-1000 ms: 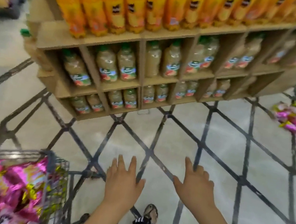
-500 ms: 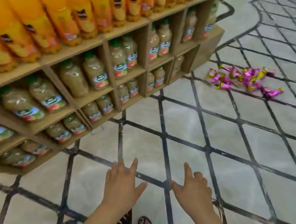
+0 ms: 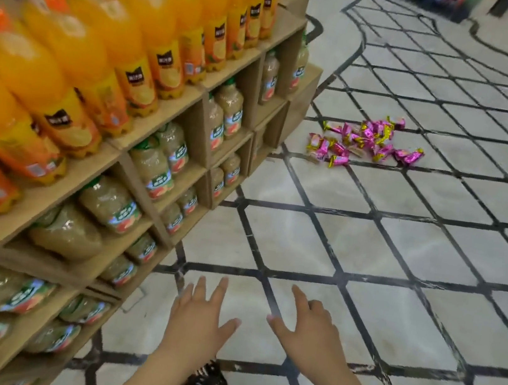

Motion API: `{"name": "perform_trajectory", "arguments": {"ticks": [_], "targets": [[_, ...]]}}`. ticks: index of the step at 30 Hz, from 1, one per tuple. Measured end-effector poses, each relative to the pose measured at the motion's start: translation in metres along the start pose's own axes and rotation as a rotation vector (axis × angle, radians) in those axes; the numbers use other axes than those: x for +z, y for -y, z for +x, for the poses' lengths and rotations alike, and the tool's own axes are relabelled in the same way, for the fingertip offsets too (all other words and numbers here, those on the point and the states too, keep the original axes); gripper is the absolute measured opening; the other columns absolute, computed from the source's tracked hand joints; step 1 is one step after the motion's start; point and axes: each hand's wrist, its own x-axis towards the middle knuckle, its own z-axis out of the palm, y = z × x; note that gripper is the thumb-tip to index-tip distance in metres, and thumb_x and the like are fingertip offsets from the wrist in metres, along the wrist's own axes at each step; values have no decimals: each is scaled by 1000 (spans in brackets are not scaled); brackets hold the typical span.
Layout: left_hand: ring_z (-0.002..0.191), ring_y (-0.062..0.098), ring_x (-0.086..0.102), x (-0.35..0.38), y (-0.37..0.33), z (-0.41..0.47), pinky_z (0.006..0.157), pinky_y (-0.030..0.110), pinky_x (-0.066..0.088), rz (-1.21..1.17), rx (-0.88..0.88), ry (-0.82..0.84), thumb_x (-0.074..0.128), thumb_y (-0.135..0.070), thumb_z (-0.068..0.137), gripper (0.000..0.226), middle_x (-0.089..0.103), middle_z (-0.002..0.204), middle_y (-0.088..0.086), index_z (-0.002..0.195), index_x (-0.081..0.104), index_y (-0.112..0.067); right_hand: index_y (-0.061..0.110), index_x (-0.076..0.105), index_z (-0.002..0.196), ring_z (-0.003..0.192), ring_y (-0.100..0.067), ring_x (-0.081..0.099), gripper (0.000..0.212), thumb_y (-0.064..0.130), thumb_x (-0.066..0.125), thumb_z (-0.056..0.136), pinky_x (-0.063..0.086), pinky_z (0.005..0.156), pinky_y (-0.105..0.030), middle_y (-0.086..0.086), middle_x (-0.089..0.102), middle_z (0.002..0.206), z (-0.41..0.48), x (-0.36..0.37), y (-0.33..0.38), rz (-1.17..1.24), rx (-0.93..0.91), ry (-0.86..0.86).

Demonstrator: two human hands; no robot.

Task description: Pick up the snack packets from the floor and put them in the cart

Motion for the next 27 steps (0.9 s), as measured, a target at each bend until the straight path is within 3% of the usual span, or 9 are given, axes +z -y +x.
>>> {"name": "perform_trajectory", "arguments": {"ticks": [6, 15, 27], "targets": [[151, 35, 6, -44, -4, 50, 122, 46, 12, 87, 125, 27, 36, -61, 98, 82, 2, 164, 16, 156, -13, -28, 30, 6, 155, 129, -28, 37, 82, 74, 28, 89, 39, 103, -39, -9, 41, 138, 25, -22, 8, 23, 150, -11], [151, 34, 9, -63, -71, 127, 122, 44, 14, 199, 249, 161, 41, -58, 98, 85, 7, 164, 15, 155, -14, -29, 34, 9, 154, 128, -31, 37, 79, 73, 32, 90, 40, 101, -40, -11, 42, 137, 85, -53, -32, 115, 318, -19], [150, 34, 9, -147, -206, 269, 121, 43, 17, 271, 244, 153, 38, -58, 99, 84, 4, 164, 16, 155, -17, -26, 35, 6, 154, 137, -34, 26, 76, 70, 32, 91, 37, 106, -44, -14, 34, 147, 239, -178, -95, 208, 298, 20]]}}
